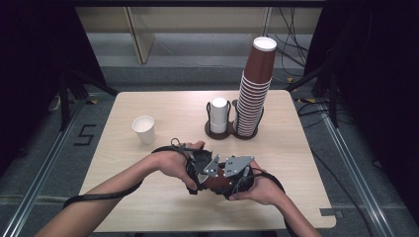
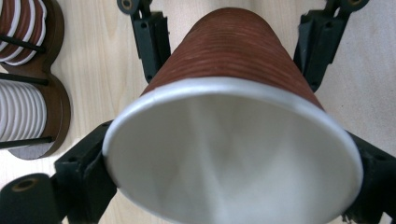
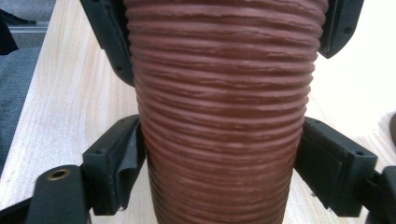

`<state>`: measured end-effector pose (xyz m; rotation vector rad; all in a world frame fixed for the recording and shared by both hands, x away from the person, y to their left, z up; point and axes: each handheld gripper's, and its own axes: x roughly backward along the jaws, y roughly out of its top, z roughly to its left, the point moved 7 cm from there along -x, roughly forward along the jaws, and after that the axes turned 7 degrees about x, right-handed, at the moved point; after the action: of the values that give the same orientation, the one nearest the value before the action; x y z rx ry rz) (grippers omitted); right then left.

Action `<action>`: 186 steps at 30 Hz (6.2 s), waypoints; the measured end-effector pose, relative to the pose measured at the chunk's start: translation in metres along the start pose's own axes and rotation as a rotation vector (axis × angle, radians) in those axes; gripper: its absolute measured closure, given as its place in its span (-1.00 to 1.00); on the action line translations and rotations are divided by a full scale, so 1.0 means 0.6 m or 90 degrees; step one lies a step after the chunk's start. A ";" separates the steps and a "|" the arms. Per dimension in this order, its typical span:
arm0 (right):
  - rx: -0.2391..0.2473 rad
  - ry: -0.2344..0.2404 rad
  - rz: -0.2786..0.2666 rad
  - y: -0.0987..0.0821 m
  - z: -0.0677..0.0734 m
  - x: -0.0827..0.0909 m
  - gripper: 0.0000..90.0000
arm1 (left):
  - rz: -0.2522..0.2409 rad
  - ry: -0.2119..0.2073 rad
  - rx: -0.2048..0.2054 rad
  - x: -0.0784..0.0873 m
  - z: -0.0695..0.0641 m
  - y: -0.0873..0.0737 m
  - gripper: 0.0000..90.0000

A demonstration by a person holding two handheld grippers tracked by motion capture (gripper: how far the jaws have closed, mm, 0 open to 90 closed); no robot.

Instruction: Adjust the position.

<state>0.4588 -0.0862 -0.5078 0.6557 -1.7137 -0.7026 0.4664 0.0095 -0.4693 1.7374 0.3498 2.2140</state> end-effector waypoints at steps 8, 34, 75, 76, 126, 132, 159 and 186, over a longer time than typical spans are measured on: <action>0.026 0.000 -0.013 0.001 -0.005 -0.003 -0.53 | -0.019 -0.003 0.019 -0.002 -0.004 0.002 -0.78; 0.015 0.008 -0.009 -0.003 -0.001 -0.004 -0.50 | -0.051 -0.008 0.011 0.002 -0.003 0.008 -0.81; -0.020 -0.105 -0.161 -0.034 -0.012 0.036 -0.51 | -0.253 -0.048 0.183 0.018 0.019 -0.013 -1.00; -0.022 -0.103 -0.159 -0.035 -0.011 0.036 -0.51 | -0.254 -0.049 0.186 0.017 0.020 -0.013 -1.00; -0.011 -0.092 -0.167 -0.021 -0.006 0.029 -0.52 | -0.301 -0.076 0.181 0.013 0.016 0.018 -0.95; -0.010 -0.091 -0.168 -0.019 -0.005 0.029 -0.52 | -0.306 -0.074 0.179 0.014 0.016 0.019 -0.87; -0.061 -0.099 -0.150 -0.026 -0.011 0.024 -0.66 | -0.295 -0.036 0.164 0.020 0.017 0.016 -0.76; -0.093 -0.145 -0.140 -0.059 -0.013 0.050 -0.66 | -0.243 0.048 0.238 0.042 0.037 -0.044 -0.75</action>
<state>0.4619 -0.1329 -0.5135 0.6887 -1.7925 -1.0812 0.4850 0.0439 -0.4513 1.5854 1.0752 2.0245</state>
